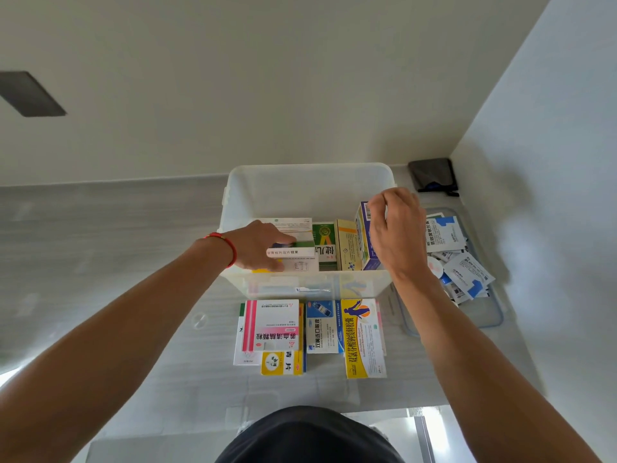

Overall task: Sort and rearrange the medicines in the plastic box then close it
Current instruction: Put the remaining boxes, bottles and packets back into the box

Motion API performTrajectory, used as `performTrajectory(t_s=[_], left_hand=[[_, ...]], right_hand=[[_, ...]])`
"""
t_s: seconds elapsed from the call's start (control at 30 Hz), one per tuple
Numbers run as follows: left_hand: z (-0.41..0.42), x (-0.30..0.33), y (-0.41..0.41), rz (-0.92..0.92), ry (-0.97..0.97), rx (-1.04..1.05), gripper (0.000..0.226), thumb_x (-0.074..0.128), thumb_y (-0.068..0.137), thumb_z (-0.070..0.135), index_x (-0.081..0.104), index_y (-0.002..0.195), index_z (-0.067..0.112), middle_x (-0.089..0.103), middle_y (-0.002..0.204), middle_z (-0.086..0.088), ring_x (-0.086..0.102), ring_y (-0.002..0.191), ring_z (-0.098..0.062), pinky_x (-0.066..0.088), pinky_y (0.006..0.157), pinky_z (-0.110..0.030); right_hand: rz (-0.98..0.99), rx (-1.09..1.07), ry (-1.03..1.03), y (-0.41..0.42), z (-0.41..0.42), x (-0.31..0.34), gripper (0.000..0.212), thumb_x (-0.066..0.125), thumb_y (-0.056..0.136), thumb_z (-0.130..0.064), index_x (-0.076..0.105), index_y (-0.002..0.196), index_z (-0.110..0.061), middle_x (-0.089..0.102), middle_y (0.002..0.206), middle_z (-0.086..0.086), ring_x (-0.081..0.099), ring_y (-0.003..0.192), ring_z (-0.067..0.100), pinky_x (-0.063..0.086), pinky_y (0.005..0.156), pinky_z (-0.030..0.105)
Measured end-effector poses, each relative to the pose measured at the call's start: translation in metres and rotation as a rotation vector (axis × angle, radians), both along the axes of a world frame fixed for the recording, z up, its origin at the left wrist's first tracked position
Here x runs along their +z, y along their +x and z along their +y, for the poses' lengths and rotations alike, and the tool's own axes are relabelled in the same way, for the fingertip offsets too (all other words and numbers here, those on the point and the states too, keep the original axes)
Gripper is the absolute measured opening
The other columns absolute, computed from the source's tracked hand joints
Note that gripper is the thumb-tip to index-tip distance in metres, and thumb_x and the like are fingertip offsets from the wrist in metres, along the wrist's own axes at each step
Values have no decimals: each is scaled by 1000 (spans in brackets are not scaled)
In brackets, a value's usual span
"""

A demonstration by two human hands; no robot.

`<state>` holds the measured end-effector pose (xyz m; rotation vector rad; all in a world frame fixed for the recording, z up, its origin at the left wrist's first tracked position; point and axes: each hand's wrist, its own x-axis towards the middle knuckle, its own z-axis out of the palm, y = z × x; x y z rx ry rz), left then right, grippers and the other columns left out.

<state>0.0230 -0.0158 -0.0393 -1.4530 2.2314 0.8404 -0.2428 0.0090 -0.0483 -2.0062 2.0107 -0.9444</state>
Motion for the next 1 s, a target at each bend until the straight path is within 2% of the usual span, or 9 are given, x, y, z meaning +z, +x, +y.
performTrajectory(t_s=[0.07,0.13,0.23,0.37,0.47,0.53,0.67,0.87,1.0], left_hand=[[3,3,3,1,2,-27,57,61,97,26,42,151,29,45,148,-1,43,133,-21,34,107,-31],[6,3,5,30,-28,-36,47,54,100,14,52,143,31,50,143,-1,48,124,-21,35,104,-28],[9,-1,6,81,-66,12,48,52,98,3,63,131,36,49,133,1,48,129,-24,36,111,-31],[6,-6,4,54,-83,8,39,58,96,9,61,120,38,42,149,-4,42,139,-31,37,116,-40],[5,-9,1,12,-169,-47,40,66,92,13,54,124,35,52,136,-2,49,124,-26,45,105,-42],[4,-12,0,-49,-241,-87,55,71,88,14,47,133,36,47,138,-1,43,121,-24,47,100,-43],[3,-18,-1,-147,-316,-118,89,77,85,29,21,155,34,42,140,-4,39,126,-26,46,98,-47],[-3,-19,-3,-251,-310,-101,87,77,82,40,27,152,30,43,138,-7,39,129,-29,42,101,-50],[-6,-17,-2,-83,-153,56,80,79,81,37,34,147,28,54,139,-3,51,125,-27,43,105,-49]], right_hand=[[0,-2,-5,1,0,-2,45,32,101,-33,66,98,-3,67,107,12,61,101,24,51,87,36],[7,-16,-10,1,-1,-4,49,29,99,-37,65,97,-4,67,107,11,61,100,23,47,85,32],[52,-38,-29,2,-2,-8,48,29,98,-37,64,94,-5,67,104,11,61,96,25,40,82,30],[45,-56,-29,2,-3,-10,46,30,98,-36,63,91,-6,66,101,10,60,94,25,38,83,31],[37,-53,-25,1,-2,-9,47,29,98,-38,64,91,-6,67,102,10,60,95,24,36,85,30],[49,-48,-16,2,-2,-9,49,28,98,-40,63,92,-6,67,103,10,60,97,24,35,85,29],[50,-46,-26,2,-2,-10,43,32,100,-36,63,92,-6,67,104,10,61,98,24,37,86,30],[52,-44,-76,-1,-3,-12,27,47,104,-23,63,91,-5,68,103,11,62,97,24,43,88,34],[44,-53,-64,0,-2,-12,29,46,104,-24,63,92,-5,68,104,10,61,98,23,40,88,32]])
